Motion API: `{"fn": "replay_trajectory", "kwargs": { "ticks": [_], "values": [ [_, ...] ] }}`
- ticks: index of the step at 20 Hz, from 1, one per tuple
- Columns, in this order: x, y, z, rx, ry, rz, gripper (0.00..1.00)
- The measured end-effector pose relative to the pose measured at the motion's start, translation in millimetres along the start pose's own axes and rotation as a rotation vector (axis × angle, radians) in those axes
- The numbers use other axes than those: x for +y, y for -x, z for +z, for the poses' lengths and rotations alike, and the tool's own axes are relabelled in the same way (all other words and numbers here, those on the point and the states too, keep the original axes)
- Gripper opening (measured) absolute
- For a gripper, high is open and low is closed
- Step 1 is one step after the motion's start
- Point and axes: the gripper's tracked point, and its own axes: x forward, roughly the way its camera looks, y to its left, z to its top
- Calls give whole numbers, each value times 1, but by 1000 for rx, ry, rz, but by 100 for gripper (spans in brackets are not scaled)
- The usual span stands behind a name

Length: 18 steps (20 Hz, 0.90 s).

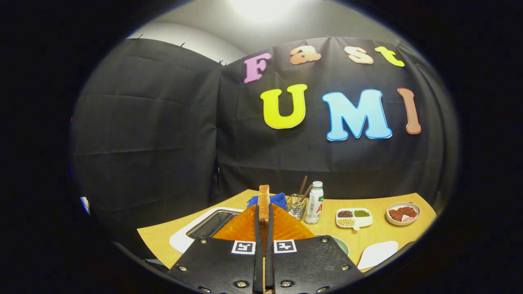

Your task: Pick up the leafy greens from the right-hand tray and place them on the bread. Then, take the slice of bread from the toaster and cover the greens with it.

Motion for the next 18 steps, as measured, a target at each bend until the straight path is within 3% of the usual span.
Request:
{"fn": "replay_trajectory", "kwargs": {
  "ticks": [9, 18],
  "values": [
    [-53, -2, -27, 42, 20, -113, 2],
    [-77, -15, -67, 111, -22, -142, 2]
  ]
}}
